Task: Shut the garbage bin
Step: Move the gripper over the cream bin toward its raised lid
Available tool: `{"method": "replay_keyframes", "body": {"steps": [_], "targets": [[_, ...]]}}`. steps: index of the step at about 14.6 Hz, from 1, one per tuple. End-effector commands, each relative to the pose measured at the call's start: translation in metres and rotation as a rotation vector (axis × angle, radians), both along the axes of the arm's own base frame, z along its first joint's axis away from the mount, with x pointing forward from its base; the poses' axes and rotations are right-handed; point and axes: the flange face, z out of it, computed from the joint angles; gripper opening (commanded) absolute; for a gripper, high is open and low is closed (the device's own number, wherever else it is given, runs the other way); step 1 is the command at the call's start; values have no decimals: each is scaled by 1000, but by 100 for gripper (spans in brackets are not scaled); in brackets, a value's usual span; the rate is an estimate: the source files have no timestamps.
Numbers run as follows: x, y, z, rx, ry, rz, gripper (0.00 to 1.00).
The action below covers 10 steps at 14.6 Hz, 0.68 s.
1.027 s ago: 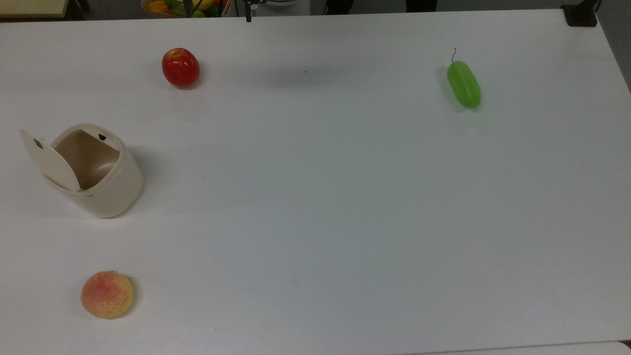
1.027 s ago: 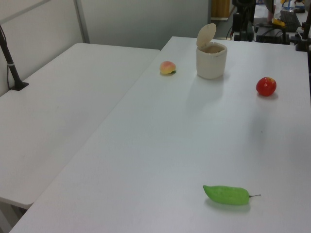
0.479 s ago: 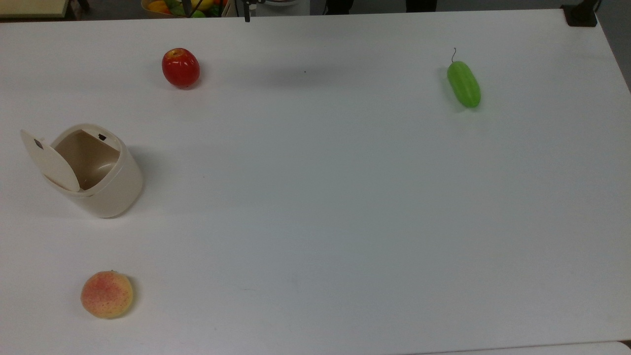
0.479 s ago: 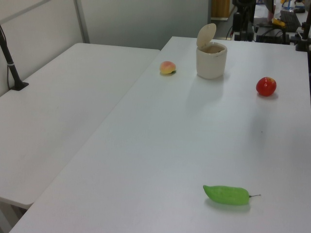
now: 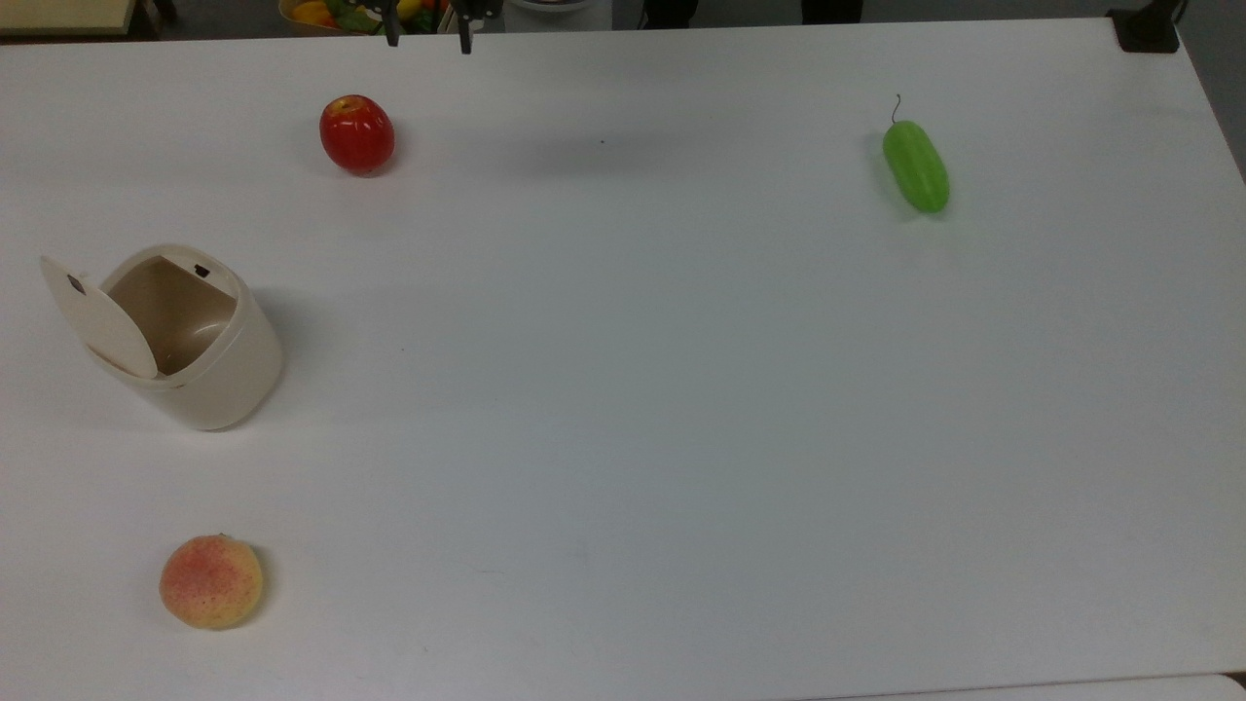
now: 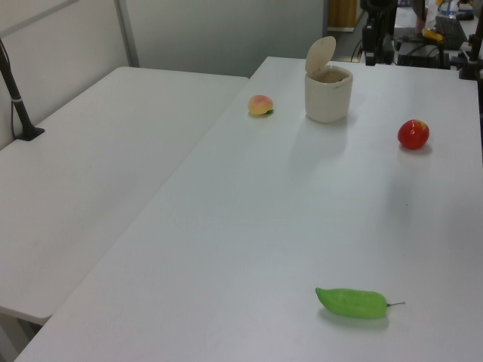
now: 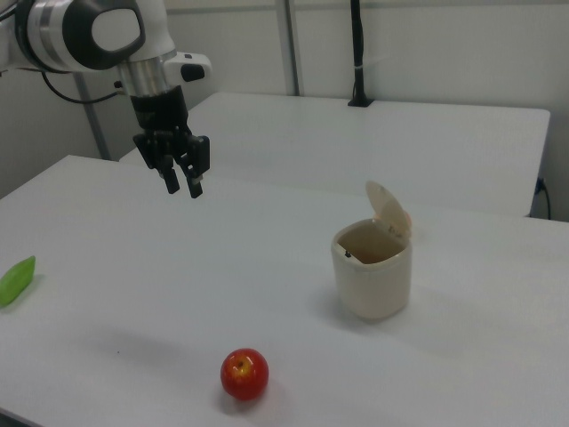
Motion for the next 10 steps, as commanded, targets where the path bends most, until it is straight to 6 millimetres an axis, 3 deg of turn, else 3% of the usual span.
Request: {"method": "replay_keyframes", "body": {"steps": [1, 6, 9, 10], "targets": [[-2, -4, -2, -14, 3, 24, 0], [3, -20, 6, -12, -25, -17, 0], [26, -53, 3, -19, -61, -106, 0], [34, -74, 6, -20, -123, -161, 0]]}}
